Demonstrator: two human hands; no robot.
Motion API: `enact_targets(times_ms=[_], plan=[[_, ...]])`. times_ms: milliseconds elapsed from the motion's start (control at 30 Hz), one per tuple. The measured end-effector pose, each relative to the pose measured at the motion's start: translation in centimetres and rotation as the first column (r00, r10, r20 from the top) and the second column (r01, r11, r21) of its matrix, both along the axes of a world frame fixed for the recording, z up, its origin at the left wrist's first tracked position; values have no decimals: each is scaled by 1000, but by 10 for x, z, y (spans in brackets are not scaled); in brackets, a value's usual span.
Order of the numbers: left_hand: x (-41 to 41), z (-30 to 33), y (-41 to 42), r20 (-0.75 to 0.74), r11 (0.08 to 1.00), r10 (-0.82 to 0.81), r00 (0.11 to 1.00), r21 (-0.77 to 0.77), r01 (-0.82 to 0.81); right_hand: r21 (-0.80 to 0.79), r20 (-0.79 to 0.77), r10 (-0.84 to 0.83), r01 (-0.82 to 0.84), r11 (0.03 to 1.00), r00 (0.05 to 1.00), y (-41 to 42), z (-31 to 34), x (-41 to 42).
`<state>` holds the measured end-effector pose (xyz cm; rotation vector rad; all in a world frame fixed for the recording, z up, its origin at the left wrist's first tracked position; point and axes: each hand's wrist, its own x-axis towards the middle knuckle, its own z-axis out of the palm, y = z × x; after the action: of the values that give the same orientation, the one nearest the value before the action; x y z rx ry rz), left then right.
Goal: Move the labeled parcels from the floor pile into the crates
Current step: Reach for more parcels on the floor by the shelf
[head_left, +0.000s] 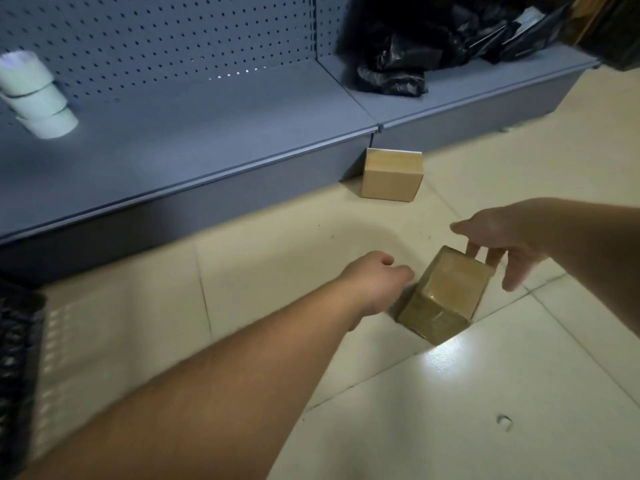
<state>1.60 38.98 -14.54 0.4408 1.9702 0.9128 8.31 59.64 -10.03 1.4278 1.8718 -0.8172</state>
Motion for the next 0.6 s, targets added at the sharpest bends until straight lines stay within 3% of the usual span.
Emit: enact_targets(times_ms=[133,300,600], plan=[[17,-7,14,52,1000,-20,998,6,20,-95,26,-47,49,994,999,2,-10,3],[23,-12,19,62,1000,-19,998,13,18,-176,-54,-46,36,984,997,0,-21,-7],[5,-12,-9,249,954,261,933,78,-288,-275,-246,-89,19,961,965,-28,-14,-36]])
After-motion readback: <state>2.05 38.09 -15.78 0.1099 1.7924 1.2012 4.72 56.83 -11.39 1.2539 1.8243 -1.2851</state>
